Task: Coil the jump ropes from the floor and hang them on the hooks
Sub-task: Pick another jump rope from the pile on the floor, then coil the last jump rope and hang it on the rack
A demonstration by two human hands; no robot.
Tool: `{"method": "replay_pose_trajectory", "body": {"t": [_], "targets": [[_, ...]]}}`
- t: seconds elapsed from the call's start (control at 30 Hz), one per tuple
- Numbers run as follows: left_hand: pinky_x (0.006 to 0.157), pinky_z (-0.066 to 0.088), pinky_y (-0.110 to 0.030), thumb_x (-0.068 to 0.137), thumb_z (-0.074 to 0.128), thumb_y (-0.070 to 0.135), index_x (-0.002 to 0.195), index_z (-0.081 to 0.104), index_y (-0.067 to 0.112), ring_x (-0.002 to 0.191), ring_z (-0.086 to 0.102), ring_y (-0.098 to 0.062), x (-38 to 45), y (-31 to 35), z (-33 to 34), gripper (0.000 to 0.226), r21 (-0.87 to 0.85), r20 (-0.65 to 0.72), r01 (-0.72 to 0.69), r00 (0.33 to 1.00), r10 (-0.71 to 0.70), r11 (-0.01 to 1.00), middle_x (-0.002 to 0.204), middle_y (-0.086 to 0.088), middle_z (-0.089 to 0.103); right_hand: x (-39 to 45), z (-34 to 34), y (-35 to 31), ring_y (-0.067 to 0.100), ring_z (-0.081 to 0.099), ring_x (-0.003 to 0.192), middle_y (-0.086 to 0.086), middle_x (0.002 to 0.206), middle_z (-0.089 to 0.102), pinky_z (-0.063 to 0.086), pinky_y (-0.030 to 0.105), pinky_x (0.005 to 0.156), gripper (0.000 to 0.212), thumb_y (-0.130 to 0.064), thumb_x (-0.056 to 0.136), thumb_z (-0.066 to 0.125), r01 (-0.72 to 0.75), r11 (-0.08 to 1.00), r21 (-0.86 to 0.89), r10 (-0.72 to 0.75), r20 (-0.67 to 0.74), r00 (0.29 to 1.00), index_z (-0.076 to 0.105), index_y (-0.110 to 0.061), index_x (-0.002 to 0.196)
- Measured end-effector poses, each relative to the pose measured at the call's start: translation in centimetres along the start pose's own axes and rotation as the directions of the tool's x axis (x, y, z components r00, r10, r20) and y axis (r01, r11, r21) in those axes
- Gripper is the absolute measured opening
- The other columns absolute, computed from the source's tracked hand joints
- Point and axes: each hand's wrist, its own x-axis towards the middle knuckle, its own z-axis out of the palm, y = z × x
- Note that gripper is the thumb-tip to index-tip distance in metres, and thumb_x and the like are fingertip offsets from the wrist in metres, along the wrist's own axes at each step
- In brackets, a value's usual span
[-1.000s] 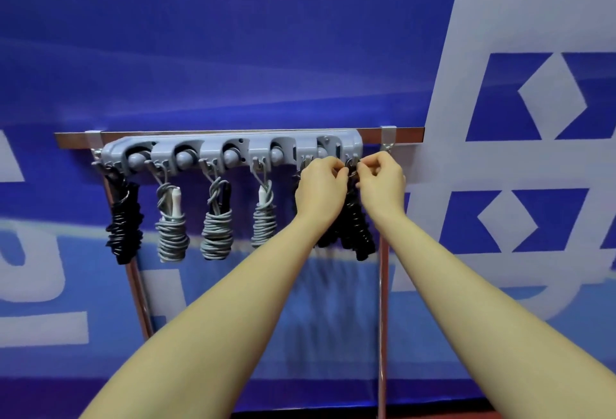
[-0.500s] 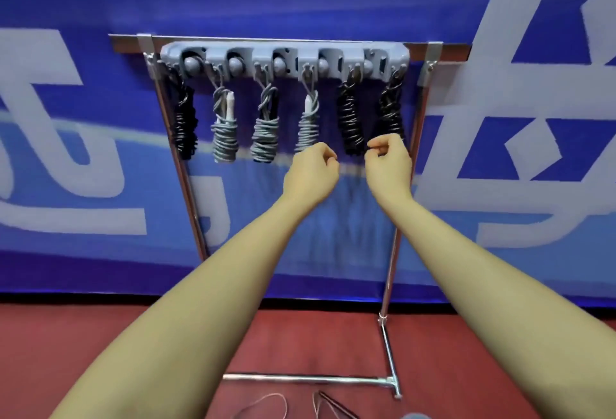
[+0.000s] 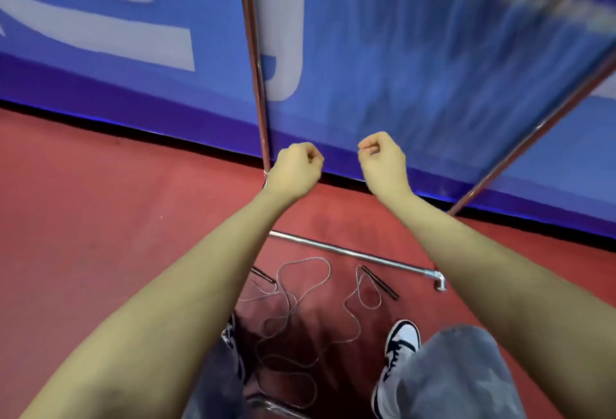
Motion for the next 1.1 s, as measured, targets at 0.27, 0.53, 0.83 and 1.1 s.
{"method": "replay_pose_trajectory", "body": {"t": [0.27,0.53,0.83,1.1], "targets": [[0.078,0.051,-0.042,0.085,0.047,0.009,0.089,0.068,0.005,0.086,0.063,-0.035,4.2,-16.2,8.5,0.021,0.083,0.129,0.187,0.972,-0.197,0.979,0.087,-0.017,0.069,0.7,13.1,14.0,0.020,0.057,0.071,0.009,0.078,0.067,0.045,0.031,0.072,0.014,0.000,0.080,0.055,-0.073,0.978,-0.193,0.134,0.324,0.937,0.064,-0.010,0.077],[0.078,0.050,-0.042,0.087,0.050,0.014,0.091,0.063,0.011,0.090,0.061,-0.035,5.9,-25.9,20.2,0.014,0.171,0.317,0.209,0.914,-0.254,0.963,0.093,-0.015,0.067,-1.0,19.0,29.1,0.028,0.065,0.092,0.010,0.091,0.071,0.050,0.034,0.080,0.006,-0.024,0.084,0.068,-0.213,0.813,-0.541,0.500,0.463,0.732,0.064,-0.020,0.081],[0.088,0.047,-0.036,0.087,0.052,0.011,0.115,0.061,0.015,0.107,0.057,-0.028,6.2,-30.0,27.0,0.030,0.220,0.432,0.153,0.870,-0.237,0.963,0.115,-0.007,0.061,-3.7,22.8,35.8,0.031,0.062,0.109,0.012,0.115,0.065,0.050,0.038,0.084,0.028,-0.021,0.088,0.062,-0.214,0.627,-0.749,0.642,0.341,0.687,0.057,-0.010,0.113],[0.084,0.046,-0.046,0.087,0.052,0.007,0.110,0.059,0.008,0.105,0.051,-0.033,6.2,-25.4,23.3,0.024,0.252,0.341,-0.026,0.938,-0.064,0.967,0.108,-0.012,0.055,-2.3,18.5,28.3,0.030,0.057,0.078,-0.005,0.075,0.047,0.044,0.039,0.066,0.005,-0.014,0.084,0.060,-0.036,0.932,-0.362,0.175,0.361,0.916,0.065,-0.015,0.083]]}}
